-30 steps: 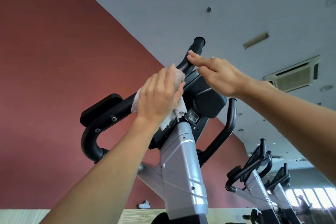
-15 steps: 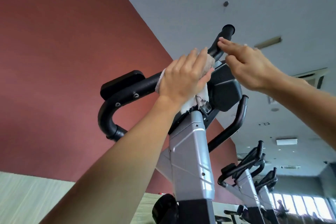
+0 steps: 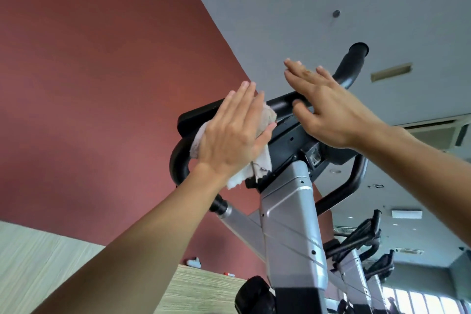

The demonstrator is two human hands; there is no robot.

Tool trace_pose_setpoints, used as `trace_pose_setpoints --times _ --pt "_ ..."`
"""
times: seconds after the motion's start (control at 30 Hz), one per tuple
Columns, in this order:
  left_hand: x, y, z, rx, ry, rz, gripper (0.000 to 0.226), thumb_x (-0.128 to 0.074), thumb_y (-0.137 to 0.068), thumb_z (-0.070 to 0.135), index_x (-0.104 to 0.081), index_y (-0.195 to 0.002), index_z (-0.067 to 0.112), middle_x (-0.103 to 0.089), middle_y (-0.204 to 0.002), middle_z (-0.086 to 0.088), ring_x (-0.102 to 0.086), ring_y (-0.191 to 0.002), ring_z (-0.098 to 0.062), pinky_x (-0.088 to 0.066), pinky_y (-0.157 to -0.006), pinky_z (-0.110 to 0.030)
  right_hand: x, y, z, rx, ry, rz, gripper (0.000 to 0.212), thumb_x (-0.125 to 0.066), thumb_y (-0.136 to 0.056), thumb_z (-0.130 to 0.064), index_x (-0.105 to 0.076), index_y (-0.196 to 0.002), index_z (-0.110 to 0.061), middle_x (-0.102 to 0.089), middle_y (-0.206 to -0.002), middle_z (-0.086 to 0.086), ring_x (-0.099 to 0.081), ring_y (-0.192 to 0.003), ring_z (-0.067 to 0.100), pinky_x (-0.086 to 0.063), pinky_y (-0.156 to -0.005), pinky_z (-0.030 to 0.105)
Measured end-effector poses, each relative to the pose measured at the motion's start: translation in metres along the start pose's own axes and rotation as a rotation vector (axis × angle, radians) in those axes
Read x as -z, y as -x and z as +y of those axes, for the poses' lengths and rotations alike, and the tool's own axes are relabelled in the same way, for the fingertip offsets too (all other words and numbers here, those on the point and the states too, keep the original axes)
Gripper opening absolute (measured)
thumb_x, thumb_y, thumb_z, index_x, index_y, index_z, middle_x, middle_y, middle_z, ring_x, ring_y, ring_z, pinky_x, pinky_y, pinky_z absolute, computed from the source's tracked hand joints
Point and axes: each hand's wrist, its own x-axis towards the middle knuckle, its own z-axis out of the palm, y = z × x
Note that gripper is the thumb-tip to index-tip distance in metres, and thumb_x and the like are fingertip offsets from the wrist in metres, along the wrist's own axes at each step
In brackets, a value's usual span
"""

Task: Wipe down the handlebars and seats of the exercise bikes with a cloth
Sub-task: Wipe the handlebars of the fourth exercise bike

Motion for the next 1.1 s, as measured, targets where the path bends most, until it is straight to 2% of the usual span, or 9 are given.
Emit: trace_pose_setpoints --times 0.17,0.33,0.47,0.6,0.7,0.8,0.9,1.0,1.1 --pt "0.012 0.017 -0.024 -0.078 0.035 -0.010 0.052 -0.050 -0.109 0.037 -0.060 -0.136 -0.006 -0.056 -0.145 -0.024 -0.051 -0.140 -0.033 -0.043 -0.115 -0.047 -0.011 -0.016 -0.013 -0.066 -0.042 0.092 0.070 -0.029 -0.095 -0.033 -0.028 -0.159 -0.005 -0.015 -0.170 0.003 -0.012 -0.156 0.009 0.006 -0.124 0.026" --pt "0.031 0.059 -0.046 0.127 0.089 -0.013 0.057 -0.047 -0.110 0.037 -0.047 -0.147 -0.007 -0.044 -0.155 -0.024 -0.040 -0.148 -0.035 -0.036 -0.121 -0.049 -0.025 -0.022 -0.028 -0.024 -0.040 0.033 0.071 -0.027 -0.096 -0.037 -0.026 -0.160 -0.007 -0.012 -0.170 0.001 -0.010 -0.156 0.009 0.006 -0.126 0.028" --pt "0.015 0.019 -0.019 0.220 0.124 -0.018 0.057 -0.047 -0.108 0.038 -0.055 -0.140 -0.008 -0.053 -0.147 -0.026 -0.047 -0.142 -0.035 -0.034 -0.122 -0.047 -0.035 -0.025 -0.030 -0.025 -0.033 0.037 0.070 -0.025 -0.097 -0.039 -0.028 -0.160 -0.008 -0.012 -0.170 0.000 -0.010 -0.156 0.008 0.008 -0.124 0.027" --pt "0.013 0.010 -0.022 0.150 0.137 -0.030 0.056 -0.049 -0.107 0.038 -0.057 -0.139 -0.006 -0.056 -0.145 -0.023 -0.052 -0.140 -0.032 -0.039 -0.118 -0.046 -0.036 -0.026 -0.034 -0.060 -0.076 0.086 0.067 -0.024 -0.100 -0.037 -0.028 -0.160 -0.008 -0.014 -0.170 0.000 -0.010 -0.156 0.007 0.009 -0.122 0.024" --pt "0.026 0.040 -0.044 0.044 0.110 0.002 0.054 -0.053 -0.108 0.036 -0.054 -0.143 -0.005 -0.051 -0.151 -0.020 -0.047 -0.144 -0.029 -0.040 -0.118 -0.045 -0.037 -0.028 -0.040 -0.051 -0.082 0.090 0.067 -0.024 -0.100 -0.038 -0.029 -0.159 -0.008 -0.014 -0.170 0.000 -0.011 -0.156 0.007 0.010 -0.121 0.023" --pt "0.031 0.070 -0.058 0.040 0.096 0.014 0.054 -0.054 -0.107 0.033 -0.050 -0.145 -0.006 -0.047 -0.154 -0.020 -0.043 -0.146 -0.031 -0.038 -0.119 -0.047 -0.040 -0.032 -0.049 -0.030 -0.078 0.065 0.068 -0.024 -0.099 -0.038 -0.030 -0.159 -0.008 -0.015 -0.170 0.000 -0.012 -0.156 0.008 0.010 -0.121 0.024" --pt "0.026 0.068 -0.050 0.097 0.036 0.020 0.055 -0.052 -0.108 0.033 -0.050 -0.144 -0.008 -0.047 -0.153 -0.024 -0.042 -0.146 -0.034 -0.035 -0.121 -0.048 -0.050 -0.037 -0.057 -0.001 -0.018 0.028 0.068 -0.021 -0.098 -0.039 -0.031 -0.159 -0.011 -0.016 -0.170 -0.002 -0.013 -0.156 0.006 0.011 -0.123 0.029" --pt "0.021 0.042 -0.034 0.056 0.056 0.006 0.056 -0.045 -0.109 0.037 -0.052 -0.143 -0.008 -0.049 -0.151 -0.025 -0.045 -0.144 -0.034 -0.035 -0.120 -0.049 -0.057 -0.042 -0.060 -0.049 0.050 0.104 0.067 -0.020 -0.097 -0.038 -0.035 -0.158 -0.014 -0.021 -0.169 -0.004 -0.019 -0.154 0.006 0.009 -0.126 0.036" --pt "0.018 0.045 -0.040 0.023 0.062 0.043 0.056 -0.051 -0.108 0.037 -0.052 -0.144 -0.006 -0.049 -0.151 -0.023 -0.046 -0.144 -0.032 -0.039 -0.118 -0.046 -0.063 -0.045 -0.070 -0.077 0.071 0.176 0.064 -0.023 -0.097 -0.036 -0.041 -0.154 -0.013 -0.029 -0.166 -0.001 -0.027 -0.153 0.011 0.006 -0.127 0.040"
